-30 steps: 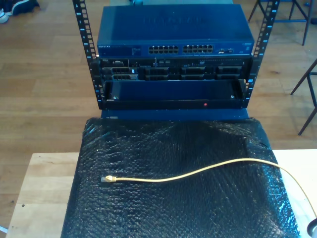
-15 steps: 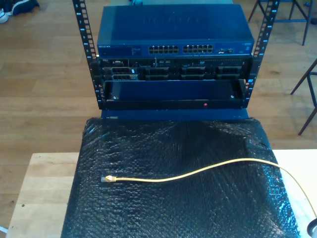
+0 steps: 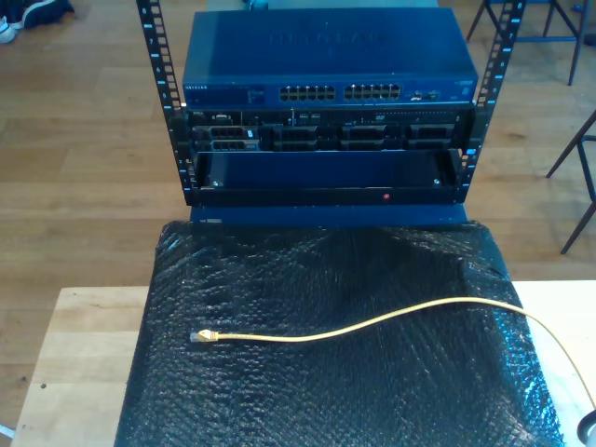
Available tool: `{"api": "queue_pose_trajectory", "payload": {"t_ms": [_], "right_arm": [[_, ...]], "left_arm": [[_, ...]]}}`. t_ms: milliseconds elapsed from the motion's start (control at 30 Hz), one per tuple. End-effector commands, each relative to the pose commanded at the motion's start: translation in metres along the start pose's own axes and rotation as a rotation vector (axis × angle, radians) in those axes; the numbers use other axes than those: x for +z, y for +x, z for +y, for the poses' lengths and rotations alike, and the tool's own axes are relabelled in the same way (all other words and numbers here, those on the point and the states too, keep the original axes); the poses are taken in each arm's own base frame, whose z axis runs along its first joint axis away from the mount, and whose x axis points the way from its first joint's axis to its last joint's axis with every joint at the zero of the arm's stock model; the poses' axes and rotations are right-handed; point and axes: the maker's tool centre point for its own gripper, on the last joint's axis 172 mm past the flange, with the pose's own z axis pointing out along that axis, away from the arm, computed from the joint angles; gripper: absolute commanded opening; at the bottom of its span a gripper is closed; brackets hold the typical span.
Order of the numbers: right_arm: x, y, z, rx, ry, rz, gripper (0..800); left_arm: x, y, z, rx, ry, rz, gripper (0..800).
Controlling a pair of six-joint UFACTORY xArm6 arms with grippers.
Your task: Grab the cable and plug it in
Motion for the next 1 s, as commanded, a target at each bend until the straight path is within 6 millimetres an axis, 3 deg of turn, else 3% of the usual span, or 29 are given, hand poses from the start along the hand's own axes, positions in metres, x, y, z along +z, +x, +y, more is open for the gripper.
{"api": "queue_pose_trajectory", "payload": {"t_ms": [700,1000], "right_arm": [[-0.008,-0.005,0.000,0.042,-0.003,-0.009,797],[-0.043,0.002,-0.001,0.057,0.001,0.071,797]], "left_arm": [[0.000,0.001,0.000,-0.002,-0.003,0.005,800],[-0.005,0.001,0.001,-0.004,-0.005,0.008,800]]}}
